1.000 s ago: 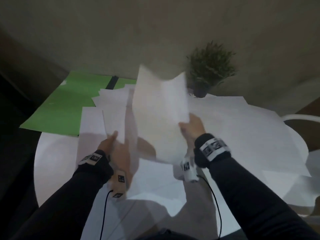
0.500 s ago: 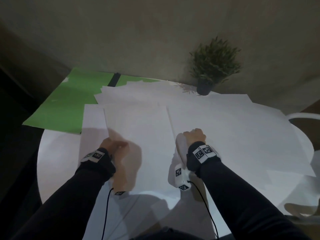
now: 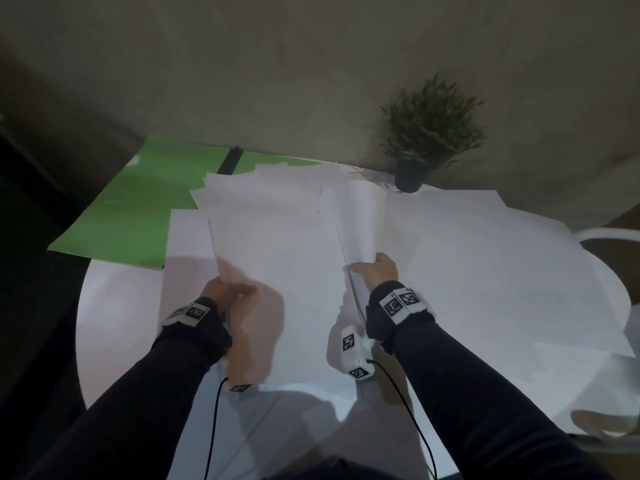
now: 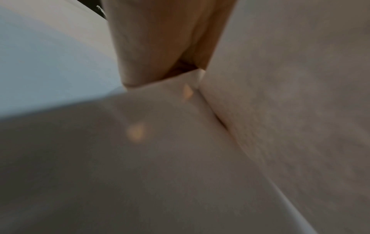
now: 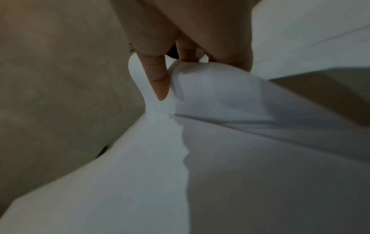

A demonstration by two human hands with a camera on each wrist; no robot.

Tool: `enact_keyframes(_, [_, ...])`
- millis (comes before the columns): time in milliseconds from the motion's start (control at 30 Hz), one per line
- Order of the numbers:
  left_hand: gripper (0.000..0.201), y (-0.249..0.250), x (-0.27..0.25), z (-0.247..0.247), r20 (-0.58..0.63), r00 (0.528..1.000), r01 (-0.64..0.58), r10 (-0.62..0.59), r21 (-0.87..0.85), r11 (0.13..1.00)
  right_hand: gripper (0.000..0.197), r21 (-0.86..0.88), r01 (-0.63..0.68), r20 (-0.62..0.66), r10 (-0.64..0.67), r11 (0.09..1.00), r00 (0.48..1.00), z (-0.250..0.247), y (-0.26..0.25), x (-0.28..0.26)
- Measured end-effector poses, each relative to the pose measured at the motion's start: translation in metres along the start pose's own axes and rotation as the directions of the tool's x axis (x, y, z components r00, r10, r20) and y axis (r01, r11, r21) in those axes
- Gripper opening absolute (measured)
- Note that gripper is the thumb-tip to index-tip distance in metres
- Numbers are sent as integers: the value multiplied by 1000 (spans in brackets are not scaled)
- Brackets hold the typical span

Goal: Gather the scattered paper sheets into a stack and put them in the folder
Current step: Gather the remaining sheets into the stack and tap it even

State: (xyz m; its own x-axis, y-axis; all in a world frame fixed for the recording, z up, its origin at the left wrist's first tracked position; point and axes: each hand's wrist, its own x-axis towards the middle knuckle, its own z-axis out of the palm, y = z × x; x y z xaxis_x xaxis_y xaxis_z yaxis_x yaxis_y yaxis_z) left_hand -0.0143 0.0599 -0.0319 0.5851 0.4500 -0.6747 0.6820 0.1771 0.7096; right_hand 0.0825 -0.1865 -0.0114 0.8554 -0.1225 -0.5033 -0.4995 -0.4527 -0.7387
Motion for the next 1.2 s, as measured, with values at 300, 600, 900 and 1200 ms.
enact_keyframes(300, [13,-4,6,-2,1,1000,-27,27,23,999,57,37,73,-40,-72,997,997,6,1,-8])
enact_keyframes(600, [14,-4,4,-1,17,999,-35,36,-47,998,52,130,-174,93,163,976,982,-2,0,1])
enact_keyframes(900, [16,-6,10,-2,31,999,-26,28,-53,998,39,-150,66,-46,-73,986,996,0,-6,7])
enact_keyframes(1200, [13,-8,7,-4,25,1000,-5,6,-50,999,38,-124,429,-220,-446,895,867,-34,-79,-27])
